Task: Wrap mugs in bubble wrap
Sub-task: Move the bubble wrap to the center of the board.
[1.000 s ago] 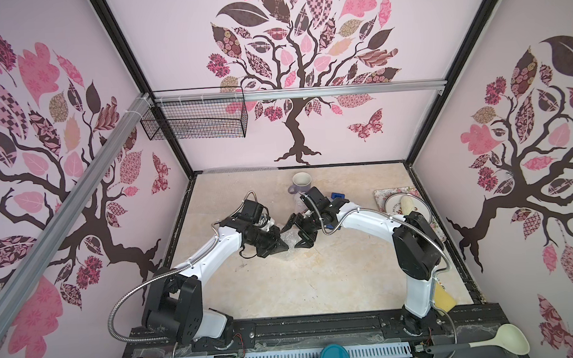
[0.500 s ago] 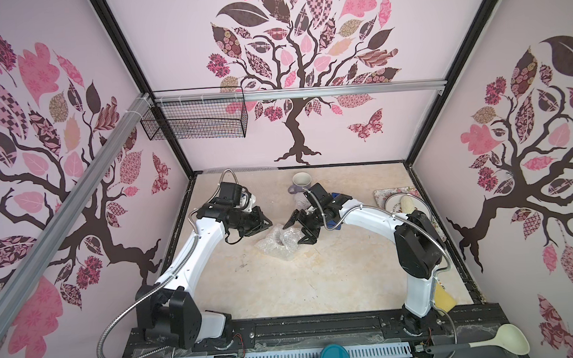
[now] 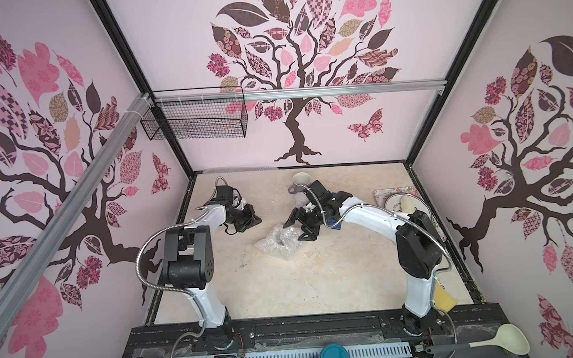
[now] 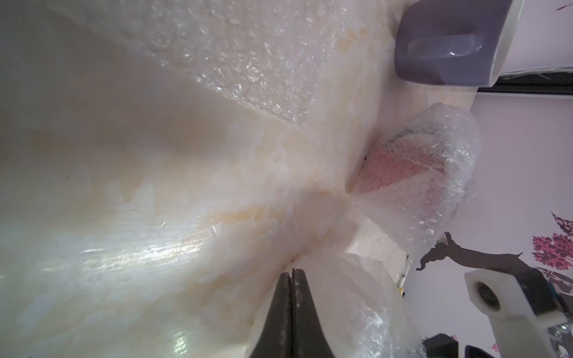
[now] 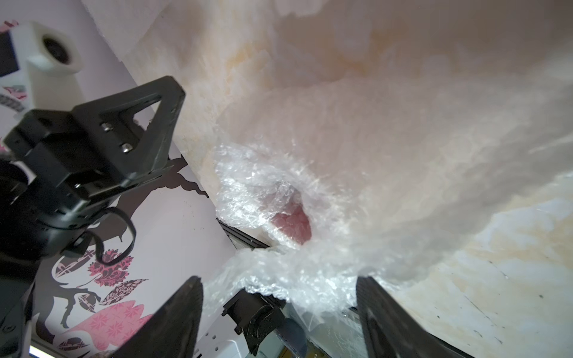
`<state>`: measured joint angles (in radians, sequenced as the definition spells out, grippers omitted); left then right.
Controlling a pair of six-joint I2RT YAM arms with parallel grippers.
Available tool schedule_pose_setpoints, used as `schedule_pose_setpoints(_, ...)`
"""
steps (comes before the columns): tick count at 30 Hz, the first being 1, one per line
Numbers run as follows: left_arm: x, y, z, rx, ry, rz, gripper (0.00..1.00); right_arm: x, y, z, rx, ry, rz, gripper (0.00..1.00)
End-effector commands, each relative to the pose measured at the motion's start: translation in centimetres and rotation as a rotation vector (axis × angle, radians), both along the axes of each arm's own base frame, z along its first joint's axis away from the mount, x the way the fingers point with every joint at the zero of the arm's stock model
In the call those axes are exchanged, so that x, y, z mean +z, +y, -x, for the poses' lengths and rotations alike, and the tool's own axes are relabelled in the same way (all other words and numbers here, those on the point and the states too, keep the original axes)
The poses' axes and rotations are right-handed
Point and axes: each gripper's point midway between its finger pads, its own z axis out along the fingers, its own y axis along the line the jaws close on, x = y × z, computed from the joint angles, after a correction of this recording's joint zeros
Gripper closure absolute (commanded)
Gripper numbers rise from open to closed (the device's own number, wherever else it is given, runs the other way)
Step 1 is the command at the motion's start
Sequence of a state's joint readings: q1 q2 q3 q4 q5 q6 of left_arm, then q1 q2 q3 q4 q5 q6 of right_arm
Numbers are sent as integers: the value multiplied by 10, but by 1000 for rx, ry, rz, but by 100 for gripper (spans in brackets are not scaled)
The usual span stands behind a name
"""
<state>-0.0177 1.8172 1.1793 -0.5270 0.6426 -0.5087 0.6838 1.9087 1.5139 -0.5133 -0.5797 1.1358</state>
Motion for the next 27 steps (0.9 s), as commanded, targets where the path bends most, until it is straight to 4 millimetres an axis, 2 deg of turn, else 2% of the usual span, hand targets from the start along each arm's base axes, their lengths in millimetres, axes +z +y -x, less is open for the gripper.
schedule_pose_setpoints(1, -3, -19, 11, -34, -19, 59, 100, -10, 0, -5, 27, -13, 33, 22)
schedule_pose_setpoints(5, -8, -42, 31, -91, 11, 79, 100, -13, 8, -8, 46, -12, 1, 24)
schedule_pose_setpoints(15, -4, -60, 78, -131, 51, 142, 100, -18, 21, -15, 86, -18, -13, 25)
schedule_pose_setpoints(19, 1, -76, 101, -152, 65, 183, 100, -18, 28, -18, 108, -18, -14, 25)
schedule_pose_setpoints(22, 2, -85, 114, -163, 89, 209, 100, -25, 33, -12, 145, 3, 17, 25)
schedule_pose_setpoints(24, 0, -78, 120, -154, 102, 173, 100, -30, 33, -10, 150, 16, 31, 26)
schedule_pose_setpoints(27, 1, -52, 115, -95, 116, 94, 100, -33, 32, -8, 137, 17, 33, 26)
